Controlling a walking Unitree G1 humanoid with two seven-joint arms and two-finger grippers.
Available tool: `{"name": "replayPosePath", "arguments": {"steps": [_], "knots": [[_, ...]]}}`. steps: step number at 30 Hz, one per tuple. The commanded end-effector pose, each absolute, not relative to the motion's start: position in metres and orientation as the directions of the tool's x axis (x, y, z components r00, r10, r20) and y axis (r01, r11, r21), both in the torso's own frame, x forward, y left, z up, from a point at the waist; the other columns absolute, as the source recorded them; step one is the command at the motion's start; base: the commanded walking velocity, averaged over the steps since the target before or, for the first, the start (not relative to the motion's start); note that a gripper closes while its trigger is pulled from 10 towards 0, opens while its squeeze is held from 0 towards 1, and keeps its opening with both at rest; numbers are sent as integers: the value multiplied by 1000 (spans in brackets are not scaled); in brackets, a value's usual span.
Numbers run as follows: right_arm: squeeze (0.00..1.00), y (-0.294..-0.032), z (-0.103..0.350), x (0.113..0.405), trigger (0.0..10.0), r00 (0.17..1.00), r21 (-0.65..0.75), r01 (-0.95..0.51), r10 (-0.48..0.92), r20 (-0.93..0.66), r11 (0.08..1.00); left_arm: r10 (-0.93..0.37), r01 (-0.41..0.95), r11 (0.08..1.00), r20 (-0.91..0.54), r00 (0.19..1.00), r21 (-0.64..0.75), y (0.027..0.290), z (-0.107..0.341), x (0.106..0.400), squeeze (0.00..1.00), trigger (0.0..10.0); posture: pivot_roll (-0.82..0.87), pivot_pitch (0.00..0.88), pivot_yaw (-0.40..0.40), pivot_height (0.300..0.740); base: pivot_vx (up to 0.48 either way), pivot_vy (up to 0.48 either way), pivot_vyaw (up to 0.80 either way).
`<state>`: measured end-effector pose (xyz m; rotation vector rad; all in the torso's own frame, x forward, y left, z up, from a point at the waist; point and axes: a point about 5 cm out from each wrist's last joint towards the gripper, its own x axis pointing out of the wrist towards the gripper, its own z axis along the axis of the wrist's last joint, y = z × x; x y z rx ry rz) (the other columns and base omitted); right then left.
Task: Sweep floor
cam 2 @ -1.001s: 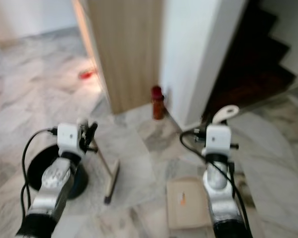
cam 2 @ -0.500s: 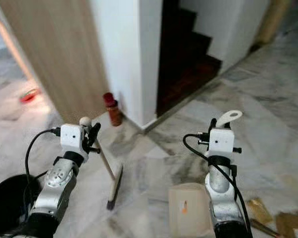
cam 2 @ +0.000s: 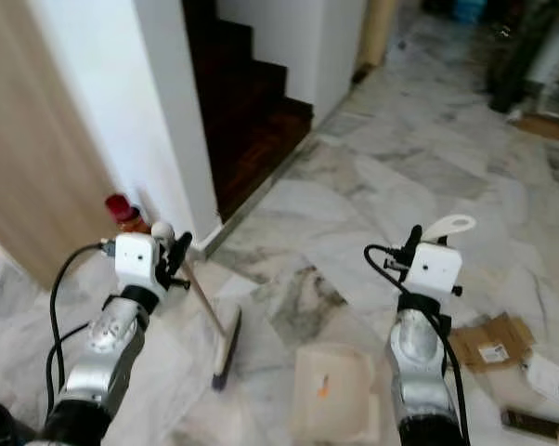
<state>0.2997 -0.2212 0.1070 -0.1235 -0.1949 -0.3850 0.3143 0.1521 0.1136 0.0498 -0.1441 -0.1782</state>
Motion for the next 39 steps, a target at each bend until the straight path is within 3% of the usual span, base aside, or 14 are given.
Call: {"name": "replayPosePath", "arguments": {"steps": [1, 39], "knots": [[0, -223, 117, 300, 10000, 891, -51, 400, -375, 257, 915, -182, 171, 983, 184, 966, 73, 151, 124, 317, 0, 10000, -4, 51, 56, 740, 0, 0, -788], [0, -220, 113, 301, 10000, 896, -53, 395, -372, 243, 917, -174, 164, 984, 198, 965, 63, 153, 128, 319, 0, 10000, -4, 64, 50, 740, 0, 0, -788]]}}
